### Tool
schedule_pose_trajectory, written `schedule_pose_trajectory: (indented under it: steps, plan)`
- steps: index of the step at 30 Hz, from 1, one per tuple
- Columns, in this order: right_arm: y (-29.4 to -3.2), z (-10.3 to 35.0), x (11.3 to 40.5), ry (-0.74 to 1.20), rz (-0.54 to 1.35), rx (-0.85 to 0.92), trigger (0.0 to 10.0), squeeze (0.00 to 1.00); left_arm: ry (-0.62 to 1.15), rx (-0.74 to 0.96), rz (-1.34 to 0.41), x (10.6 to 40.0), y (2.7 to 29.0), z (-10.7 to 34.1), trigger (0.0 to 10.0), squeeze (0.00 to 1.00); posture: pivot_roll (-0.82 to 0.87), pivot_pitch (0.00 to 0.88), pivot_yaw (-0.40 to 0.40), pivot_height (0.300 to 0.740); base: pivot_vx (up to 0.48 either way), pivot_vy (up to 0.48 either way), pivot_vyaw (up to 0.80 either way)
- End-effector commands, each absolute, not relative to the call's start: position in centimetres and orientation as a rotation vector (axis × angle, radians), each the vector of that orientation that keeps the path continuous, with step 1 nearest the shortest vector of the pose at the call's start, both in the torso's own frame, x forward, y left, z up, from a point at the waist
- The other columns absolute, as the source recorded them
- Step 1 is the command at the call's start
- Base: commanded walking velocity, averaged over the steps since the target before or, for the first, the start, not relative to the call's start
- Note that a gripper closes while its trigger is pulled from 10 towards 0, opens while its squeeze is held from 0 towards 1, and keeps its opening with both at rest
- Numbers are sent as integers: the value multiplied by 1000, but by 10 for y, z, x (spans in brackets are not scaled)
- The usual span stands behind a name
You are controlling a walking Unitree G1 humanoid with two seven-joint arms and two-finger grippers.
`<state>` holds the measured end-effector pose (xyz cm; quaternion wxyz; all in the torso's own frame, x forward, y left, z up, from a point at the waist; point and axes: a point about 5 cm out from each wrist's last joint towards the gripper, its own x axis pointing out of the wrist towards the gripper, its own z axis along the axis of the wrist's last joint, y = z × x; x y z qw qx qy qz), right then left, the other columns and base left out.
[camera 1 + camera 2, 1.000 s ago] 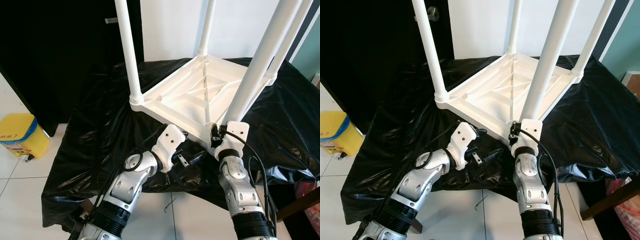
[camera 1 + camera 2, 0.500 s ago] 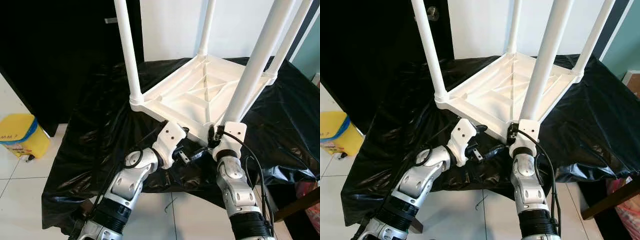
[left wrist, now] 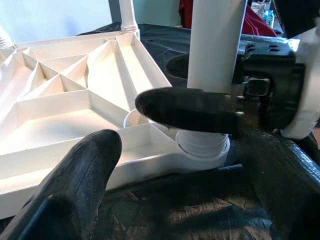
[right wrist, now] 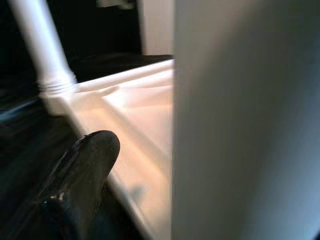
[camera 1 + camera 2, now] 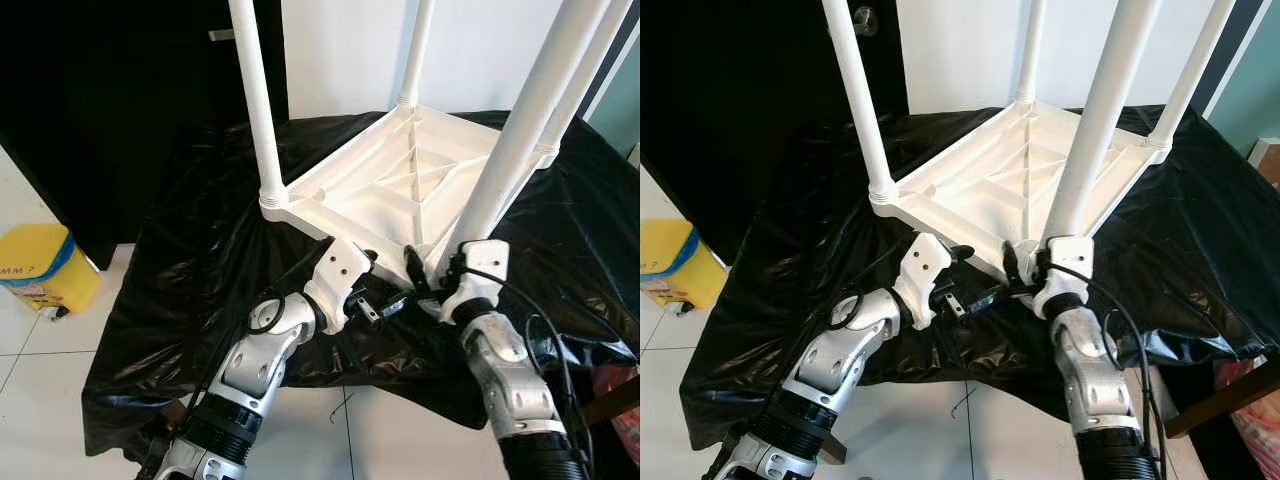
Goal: Building children table
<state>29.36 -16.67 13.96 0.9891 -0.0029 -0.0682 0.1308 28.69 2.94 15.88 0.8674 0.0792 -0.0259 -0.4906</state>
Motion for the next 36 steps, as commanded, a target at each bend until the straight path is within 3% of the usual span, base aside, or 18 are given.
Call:
schedule_pose_trajectory:
  steps: [1,14,15,27,28,30,31,36]
  plan:
    - [-168,137,292,-124,321,11,10000,0,-45,174,-1021,289,29,157,10000,0,-143,46,-7,740,0,0,0]
    - [-180,127,293,-35,530,-88,10000,0,-31,182,-1100,282,23,155,10000,0,-168,62,17,740,0,0,0]
    - [-181,125,294,-27,539,-93,0,0,-25,183,-1112,280,21,153,10000,0,-169,68,16,740,0,0,0]
    - [-187,117,291,1,554,-104,0,0,-2,190,-1148,272,18,147,10000,0,-175,80,11,740,0,0,0]
    - [-187,117,290,3,552,-104,3216,0,0,188,-1147,271,17,146,10000,0,-178,86,8,740,0,0,0]
    - [-187,117,290,3,552,-104,3216,0,0,188,-1147,271,17,146,10000,0,-178,86,8,740,0,0,0]
    - [-188,116,288,4,531,-99,10000,0,2,182,-1141,271,17,145,10000,0,-183,91,9,740,0,0,0]
    - [-185,116,288,-11,450,-70,10000,0,6,176,-1134,271,18,144,10000,0,-188,93,12,740,0,0,0]
